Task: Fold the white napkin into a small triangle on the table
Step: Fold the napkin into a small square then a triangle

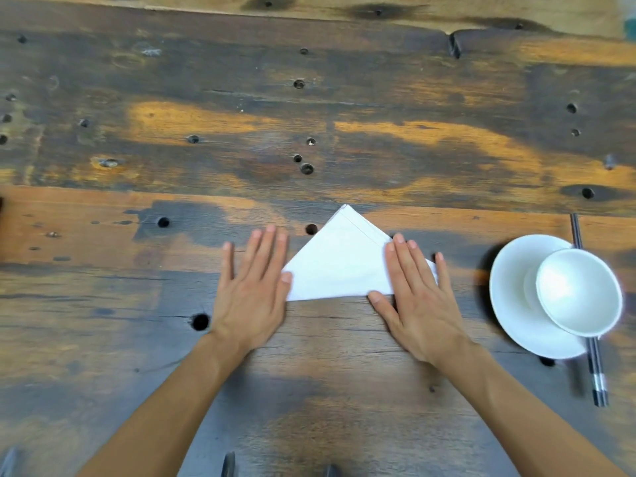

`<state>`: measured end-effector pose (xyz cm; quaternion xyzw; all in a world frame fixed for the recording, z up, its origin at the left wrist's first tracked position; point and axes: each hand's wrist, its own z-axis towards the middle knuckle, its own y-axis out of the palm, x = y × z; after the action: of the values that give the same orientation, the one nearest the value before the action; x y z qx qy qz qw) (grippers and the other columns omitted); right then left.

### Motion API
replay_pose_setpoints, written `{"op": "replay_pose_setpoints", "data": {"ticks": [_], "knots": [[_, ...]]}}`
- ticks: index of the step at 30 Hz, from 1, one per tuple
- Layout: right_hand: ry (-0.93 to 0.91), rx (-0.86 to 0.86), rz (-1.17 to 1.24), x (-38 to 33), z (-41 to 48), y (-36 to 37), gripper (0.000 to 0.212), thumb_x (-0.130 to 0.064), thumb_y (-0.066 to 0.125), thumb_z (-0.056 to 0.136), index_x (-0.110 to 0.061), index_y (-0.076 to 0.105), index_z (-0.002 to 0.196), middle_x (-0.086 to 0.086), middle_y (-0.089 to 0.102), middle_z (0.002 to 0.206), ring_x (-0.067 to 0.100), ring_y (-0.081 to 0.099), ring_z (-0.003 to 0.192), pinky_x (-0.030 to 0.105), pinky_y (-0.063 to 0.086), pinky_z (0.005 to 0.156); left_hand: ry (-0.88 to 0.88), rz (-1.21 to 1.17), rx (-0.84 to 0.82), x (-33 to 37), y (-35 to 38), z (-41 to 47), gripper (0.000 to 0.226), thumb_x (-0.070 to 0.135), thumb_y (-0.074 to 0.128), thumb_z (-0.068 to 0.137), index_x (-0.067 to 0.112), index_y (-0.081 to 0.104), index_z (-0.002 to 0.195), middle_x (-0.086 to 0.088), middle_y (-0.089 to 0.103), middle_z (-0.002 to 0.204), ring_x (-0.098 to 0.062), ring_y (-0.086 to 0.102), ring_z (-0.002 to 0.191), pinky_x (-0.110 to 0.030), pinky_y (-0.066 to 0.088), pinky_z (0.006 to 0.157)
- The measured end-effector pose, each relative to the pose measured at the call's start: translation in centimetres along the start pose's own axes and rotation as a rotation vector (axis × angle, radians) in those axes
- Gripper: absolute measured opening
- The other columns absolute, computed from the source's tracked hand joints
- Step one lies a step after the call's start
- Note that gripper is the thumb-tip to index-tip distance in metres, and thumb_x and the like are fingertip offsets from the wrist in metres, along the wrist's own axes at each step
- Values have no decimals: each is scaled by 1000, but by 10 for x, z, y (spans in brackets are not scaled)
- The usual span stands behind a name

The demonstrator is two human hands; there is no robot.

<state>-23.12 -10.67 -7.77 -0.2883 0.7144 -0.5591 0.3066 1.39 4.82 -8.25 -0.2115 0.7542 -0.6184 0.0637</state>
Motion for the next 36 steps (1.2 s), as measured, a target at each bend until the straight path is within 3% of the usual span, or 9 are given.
{"op": "replay_pose_setpoints", "data": {"ticks": [6, 11, 17, 21, 23, 26, 29, 33, 36], "knots": [[18, -30, -7, -1, 0, -1, 77, -60, 15, 104, -10, 8, 162, 5, 6, 170, 21, 6, 157, 58, 8, 124, -223, 29, 82, 7, -8, -16, 65, 40, 15, 106, 7, 14, 162, -8, 8, 171, -24, 4, 159, -60, -4, 125], [7, -43, -5, -1, 1, 0, 77, -59, 16, 104, -10, 7, 162, 5, 4, 170, 22, 5, 157, 58, 7, 124, 22, -27, 138, 65, 10, -52, 67, 48, 27, 108, 10, 20, 163, -9, 15, 172, -27, 9, 159, -54, 6, 127], [145, -89, 23, -28, 4, -8, 82, -64, 7, 100, -10, -3, 161, 6, -10, 170, 22, -11, 156, 58, -12, 122, -17, 7, -1, 58, 17, -61, 67, 52, 22, 107, 19, 15, 164, -5, 7, 172, -25, 5, 159, -50, 5, 126], [-74, -63, 154, -103, -3, -7, 78, -62, 14, 102, -11, 7, 161, 7, 2, 170, 22, -6, 157, 59, -2, 123, -8, 13, 6, 59, 21, -62, 68, 45, 27, 103, 17, 15, 164, -6, 7, 172, -28, 9, 159, -51, 6, 125], [-108, -117, 158, -114, -10, -2, 81, -68, 7, 101, -16, 1, 162, 2, -8, 170, 16, -18, 155, 54, -8, 123, -3, 37, 3, 57, 21, -63, 70, 46, 27, 102, 16, 14, 164, -6, 8, 172, -27, 9, 159, -51, 8, 124], [25, -139, 156, -74, -25, 2, 84, -73, 3, 99, -18, -13, 160, -2, -24, 167, 12, -26, 152, 50, -10, 124, -3, 16, 19, 57, 16, -63, 66, 51, 21, 106, 17, 19, 164, -6, 13, 172, -27, 13, 158, -50, 10, 125], [184, -125, 126, -22, -45, -6, 83, -70, 6, 99, -18, -10, 161, -3, -21, 167, 13, -19, 154, 51, -5, 125, -24, 7, 9, 60, 11, -61, 67, 53, 25, 106, 19, 20, 164, -6, 13, 172, -26, 14, 158, -51, 13, 125], [209, -136, 119, -17, -47, -18, 88, -72, 7, 96, -15, 4, 162, -1, -6, 170, 14, -7, 156, 49, -11, 124, -30, 83, -33, 66, -9, -50, 66, 53, 33, 101, 14, 50, 151, -12, 45, 159, -32, 49, 141, -59, 43, 107], [323, -92, 139, -23, -26, -29, 83, -69, 10, 98, -17, 6, 163, 5, 7, 170, 19, 3, 157, 44, -24, 119, 14, 159, -53, 87, -19, -56, 66, 56, 33, 98, 14, 61, 141, -12, 61, 144, -31, 65, 117, -56, 48, 94]]}}
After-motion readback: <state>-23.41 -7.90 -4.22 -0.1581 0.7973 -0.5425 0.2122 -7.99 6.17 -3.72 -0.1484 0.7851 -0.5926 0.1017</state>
